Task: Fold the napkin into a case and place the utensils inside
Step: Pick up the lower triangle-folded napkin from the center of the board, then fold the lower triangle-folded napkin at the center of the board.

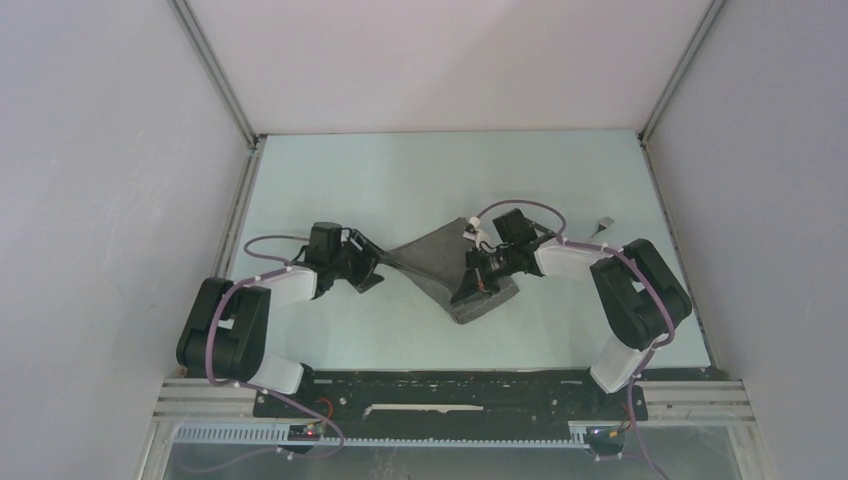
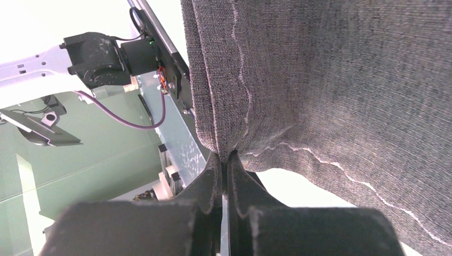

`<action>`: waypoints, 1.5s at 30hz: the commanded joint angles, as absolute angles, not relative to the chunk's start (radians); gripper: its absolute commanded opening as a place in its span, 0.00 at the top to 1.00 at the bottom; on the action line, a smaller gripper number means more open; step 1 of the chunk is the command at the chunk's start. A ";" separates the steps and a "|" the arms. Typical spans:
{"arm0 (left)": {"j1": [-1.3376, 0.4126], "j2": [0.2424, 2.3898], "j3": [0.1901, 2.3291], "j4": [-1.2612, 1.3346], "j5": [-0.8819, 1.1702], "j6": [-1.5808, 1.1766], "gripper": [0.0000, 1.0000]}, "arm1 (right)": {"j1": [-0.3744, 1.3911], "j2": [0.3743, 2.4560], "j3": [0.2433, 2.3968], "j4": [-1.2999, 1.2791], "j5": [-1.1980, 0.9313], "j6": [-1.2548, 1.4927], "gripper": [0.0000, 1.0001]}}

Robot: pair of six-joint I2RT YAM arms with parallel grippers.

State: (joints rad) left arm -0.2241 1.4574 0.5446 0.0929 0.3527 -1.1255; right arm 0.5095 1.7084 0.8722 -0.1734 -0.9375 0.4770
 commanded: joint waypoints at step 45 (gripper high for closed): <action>-0.377 1.720 1.083 -0.029 0.336 -0.975 0.37 | 0.315 1.635 0.709 -0.170 -0.792 0.421 1.00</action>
